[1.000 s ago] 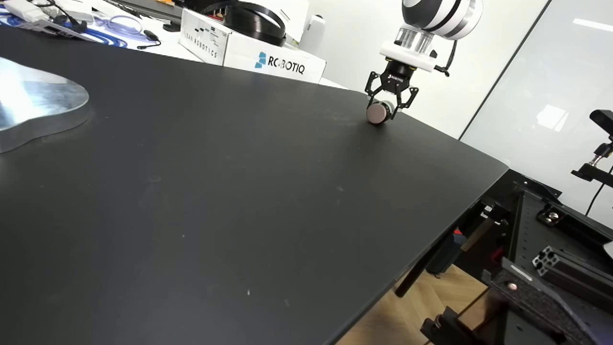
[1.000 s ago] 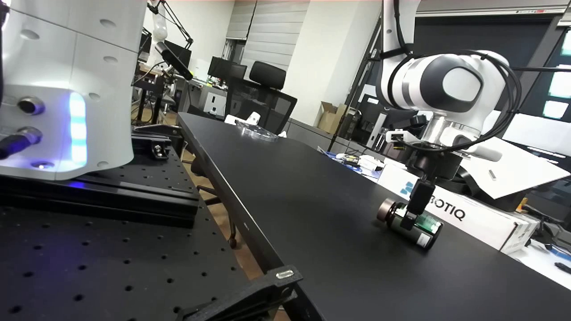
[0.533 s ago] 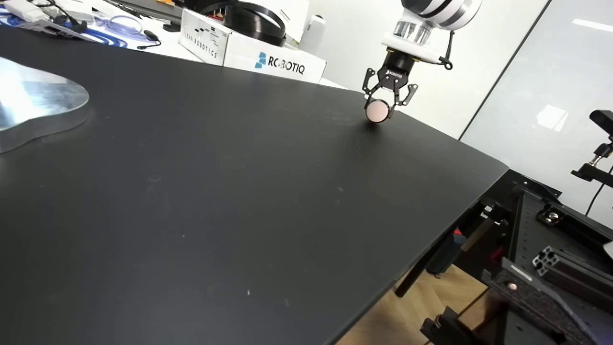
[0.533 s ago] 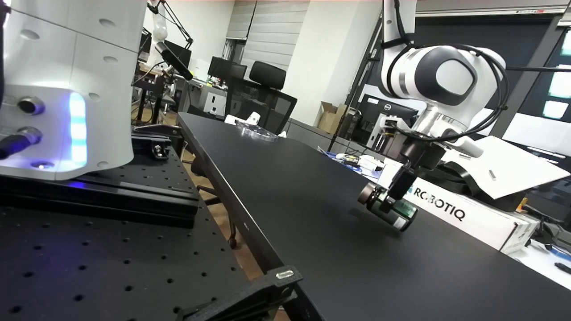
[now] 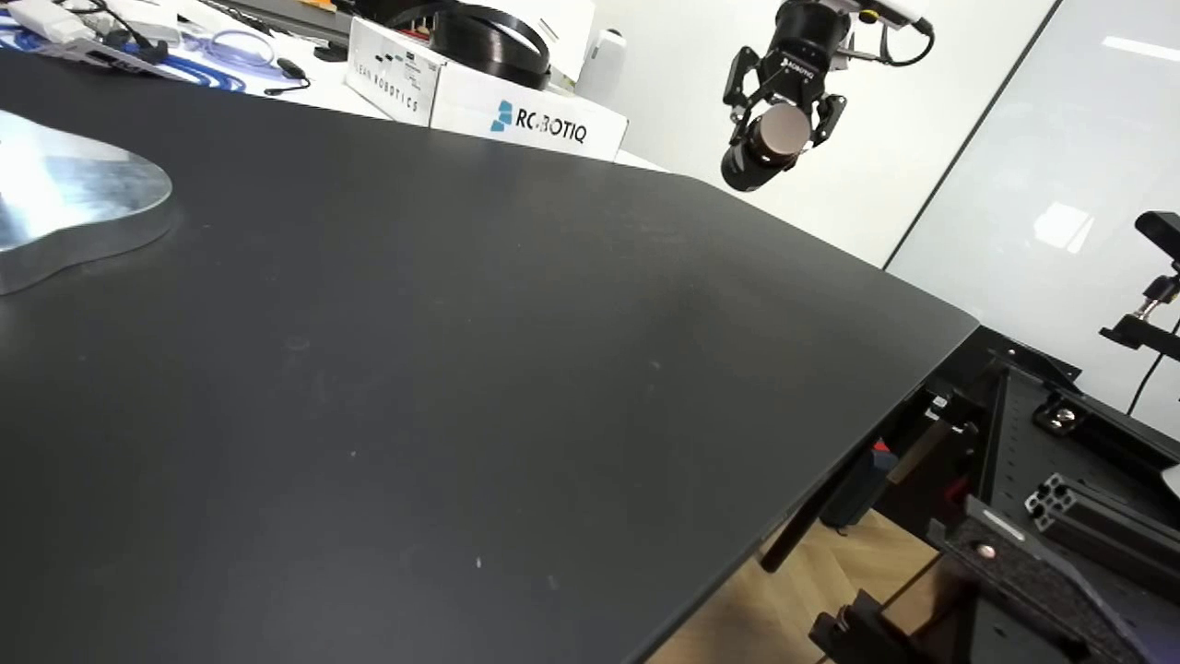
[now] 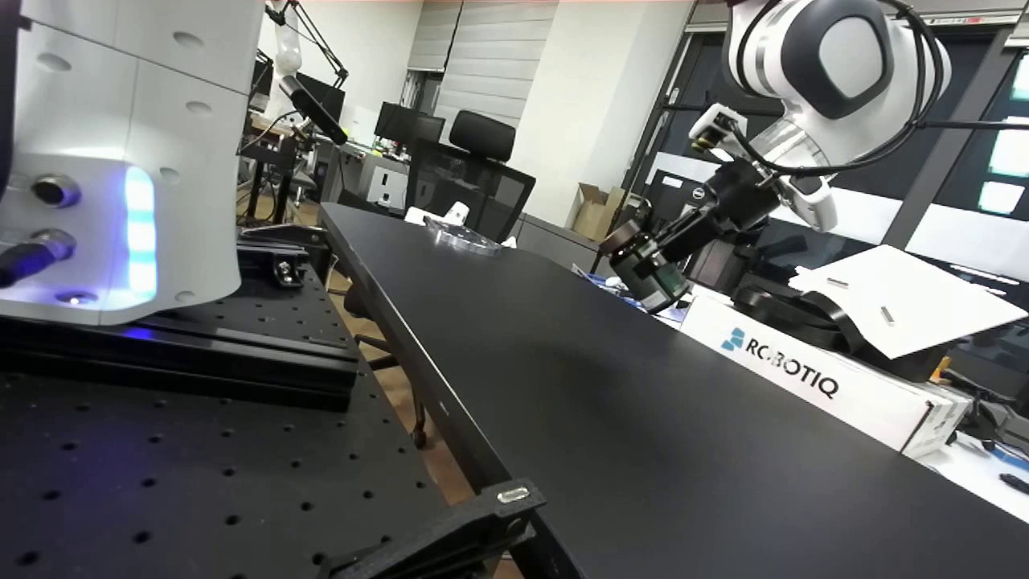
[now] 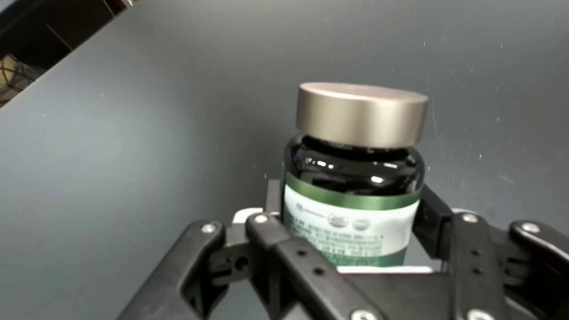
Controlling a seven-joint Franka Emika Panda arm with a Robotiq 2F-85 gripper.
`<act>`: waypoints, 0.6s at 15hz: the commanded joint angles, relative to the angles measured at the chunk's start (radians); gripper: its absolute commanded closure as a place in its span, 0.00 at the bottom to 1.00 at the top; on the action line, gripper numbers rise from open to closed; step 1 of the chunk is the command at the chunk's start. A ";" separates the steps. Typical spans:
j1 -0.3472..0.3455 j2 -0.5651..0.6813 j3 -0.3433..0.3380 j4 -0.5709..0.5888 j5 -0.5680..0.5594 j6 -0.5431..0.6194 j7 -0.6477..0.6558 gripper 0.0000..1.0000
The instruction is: Pick up the vial, flip it the right way up then set it back down on the table
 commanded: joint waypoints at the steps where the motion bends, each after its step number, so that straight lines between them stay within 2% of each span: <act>1: -0.037 0.042 -0.006 0.069 0.049 -0.227 -0.080 0.55; 6: -0.077 0.175 -0.028 0.164 0.081 -0.509 -0.110 0.55; 9: -0.103 0.280 -0.042 0.230 0.120 -0.641 -0.091 0.55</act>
